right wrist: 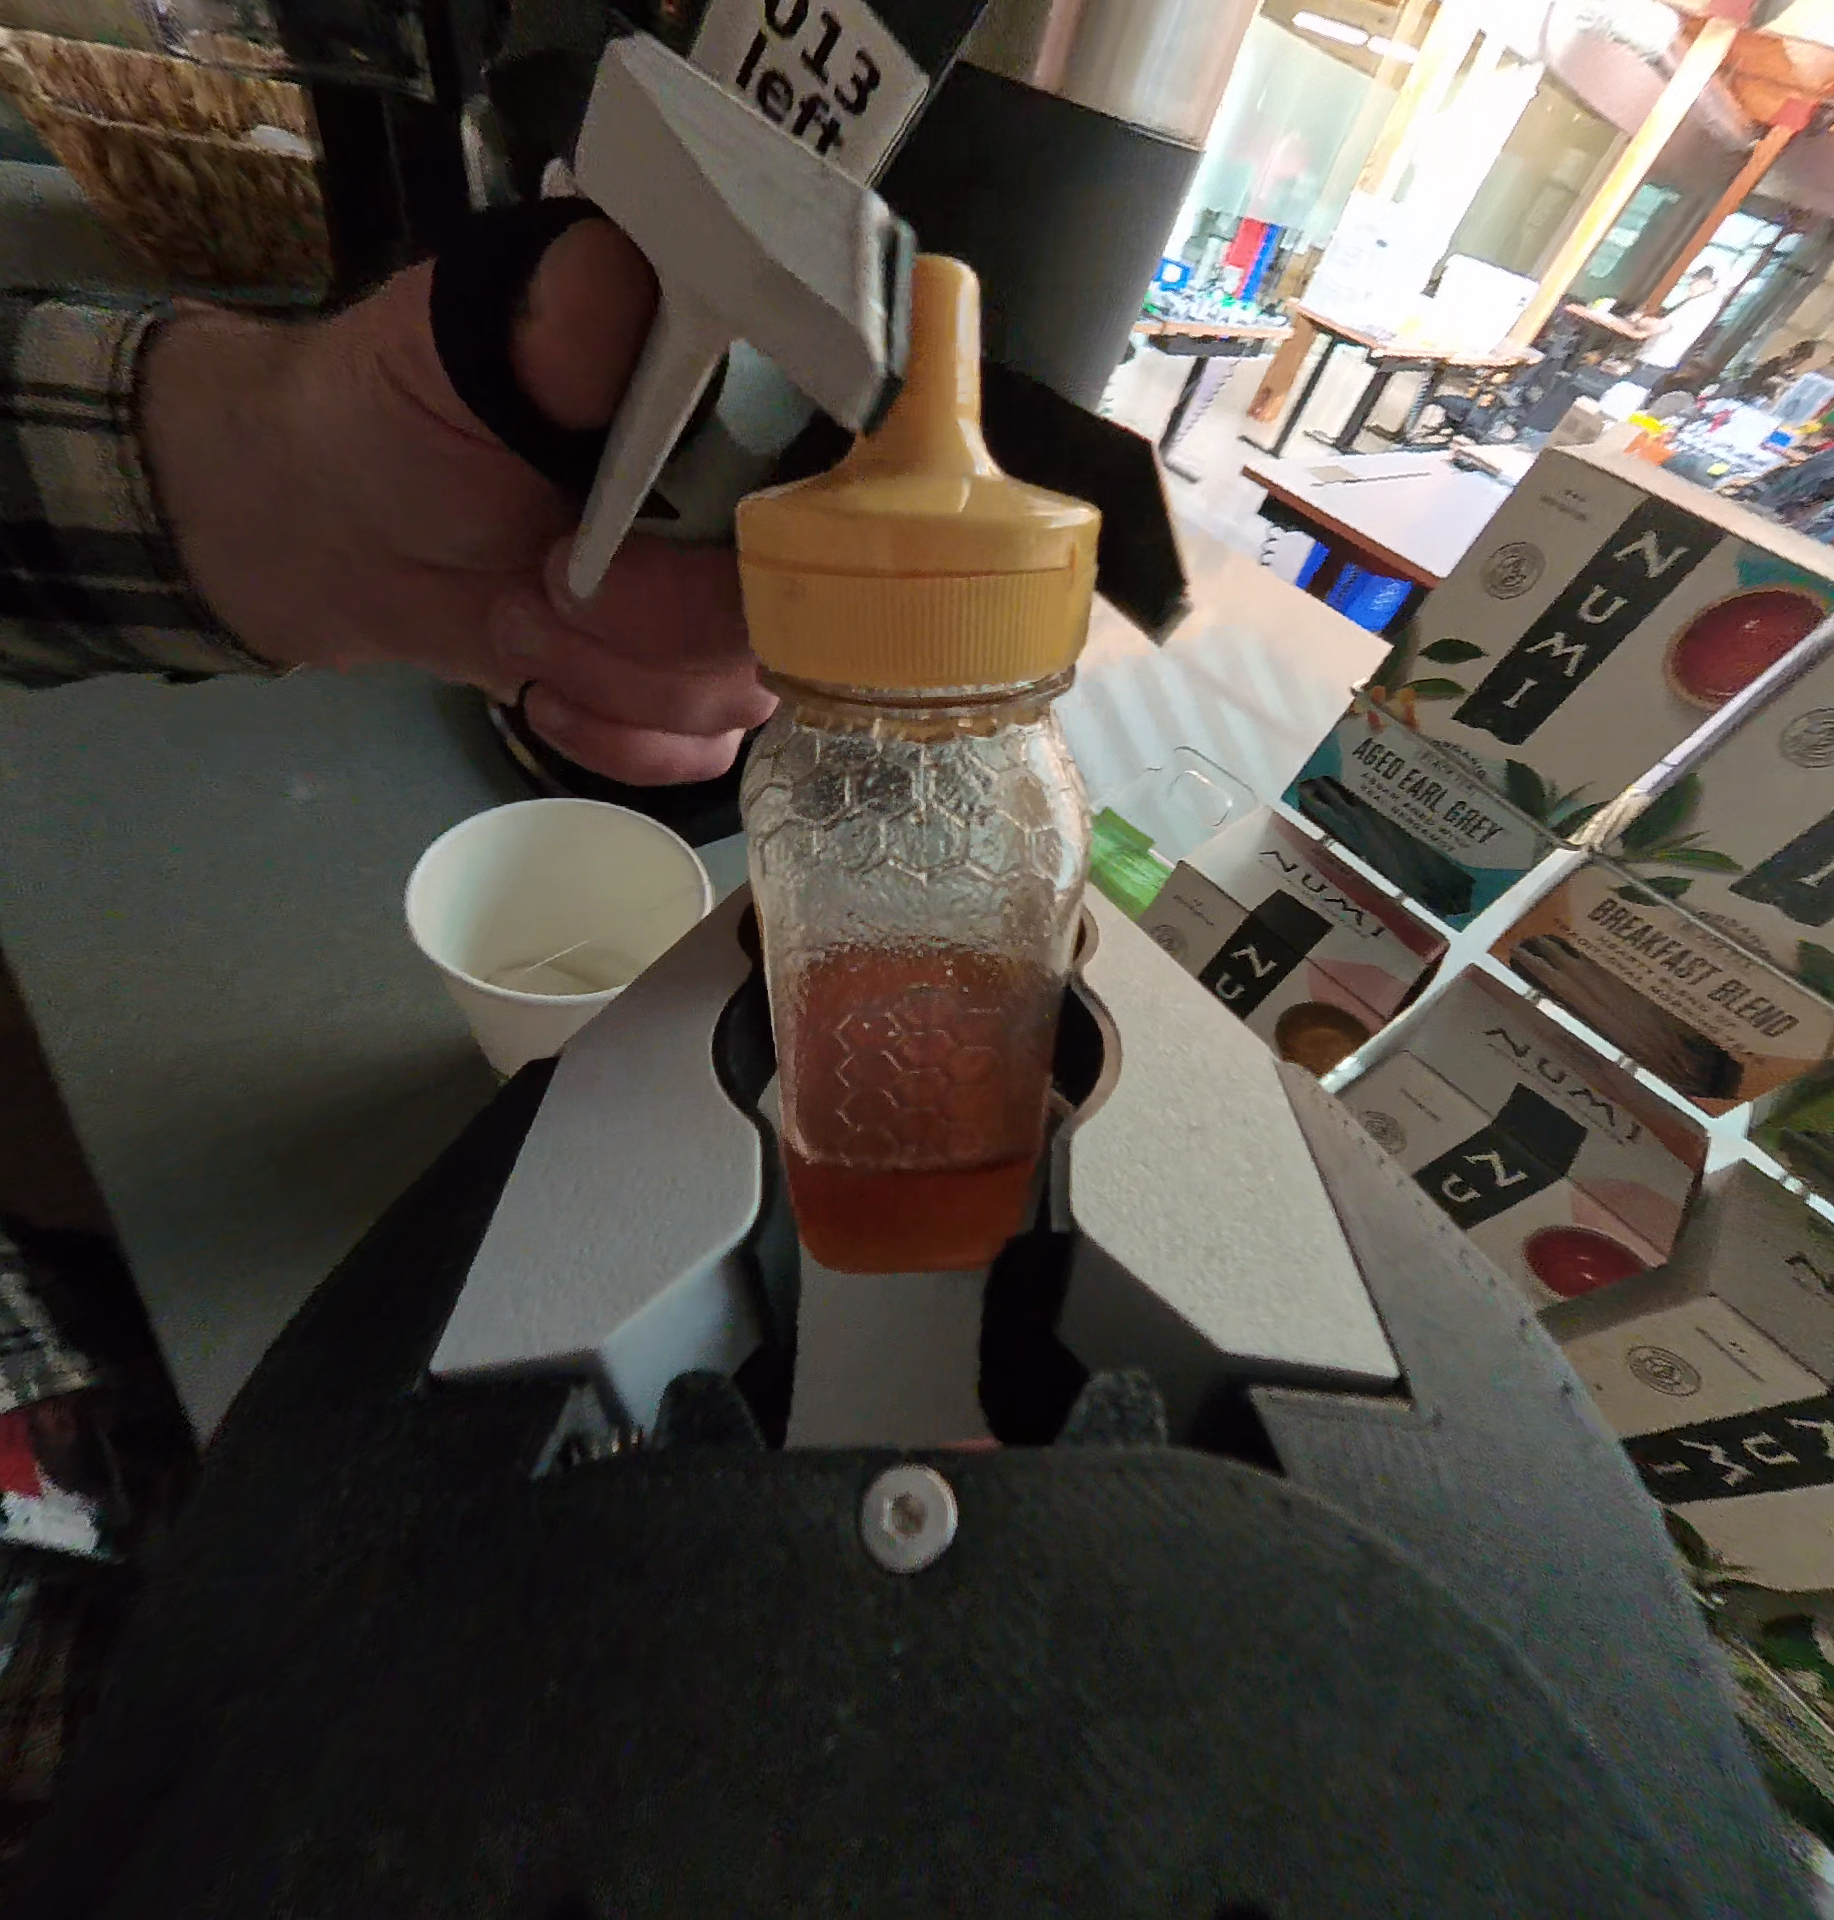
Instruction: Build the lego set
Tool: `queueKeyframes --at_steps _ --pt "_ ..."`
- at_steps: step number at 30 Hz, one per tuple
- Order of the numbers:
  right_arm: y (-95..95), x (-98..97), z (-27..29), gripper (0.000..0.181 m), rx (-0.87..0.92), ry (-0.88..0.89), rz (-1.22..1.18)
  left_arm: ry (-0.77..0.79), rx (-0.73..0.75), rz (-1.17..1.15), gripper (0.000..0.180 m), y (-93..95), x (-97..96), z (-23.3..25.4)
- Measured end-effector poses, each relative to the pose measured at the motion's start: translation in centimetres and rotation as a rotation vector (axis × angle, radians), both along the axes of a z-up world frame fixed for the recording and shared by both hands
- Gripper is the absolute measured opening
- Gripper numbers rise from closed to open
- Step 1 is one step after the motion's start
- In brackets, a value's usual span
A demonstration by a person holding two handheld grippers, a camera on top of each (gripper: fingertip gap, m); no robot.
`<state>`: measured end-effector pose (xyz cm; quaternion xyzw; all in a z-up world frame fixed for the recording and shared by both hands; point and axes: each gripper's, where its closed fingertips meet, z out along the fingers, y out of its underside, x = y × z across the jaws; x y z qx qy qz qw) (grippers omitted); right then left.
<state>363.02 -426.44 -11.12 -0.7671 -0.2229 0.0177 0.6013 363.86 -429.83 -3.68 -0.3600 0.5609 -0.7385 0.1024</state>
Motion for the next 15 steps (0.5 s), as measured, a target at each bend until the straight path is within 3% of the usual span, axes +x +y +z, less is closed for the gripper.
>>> queueKeyframes --at_steps 5,8,13,15 --pt "-1.6 -2.0 -0.3 0.05 -0.079 0.172 0.271 -0.026 0.228 -0.004 0.034 -0.4 -0.8 -0.7" --pt "-2.7 -3.0 -0.4 0.05 -0.111 0.218 0.425 -0.022 0.281 -0.056 0.028 -1.4 -1.2 -0.8" --pt "-3.7 -3.8 -0.8 0.049 -0.129 0.188 0.519 -0.004 0.289 -0.117 0.028 -2.6 -1.7 -1.0" --pt "-3.8 -3.8 -0.9 0.048 -0.122 0.176 0.525 0.023 0.21 -0.123 0.028 -2.9 -1.4 -0.9"
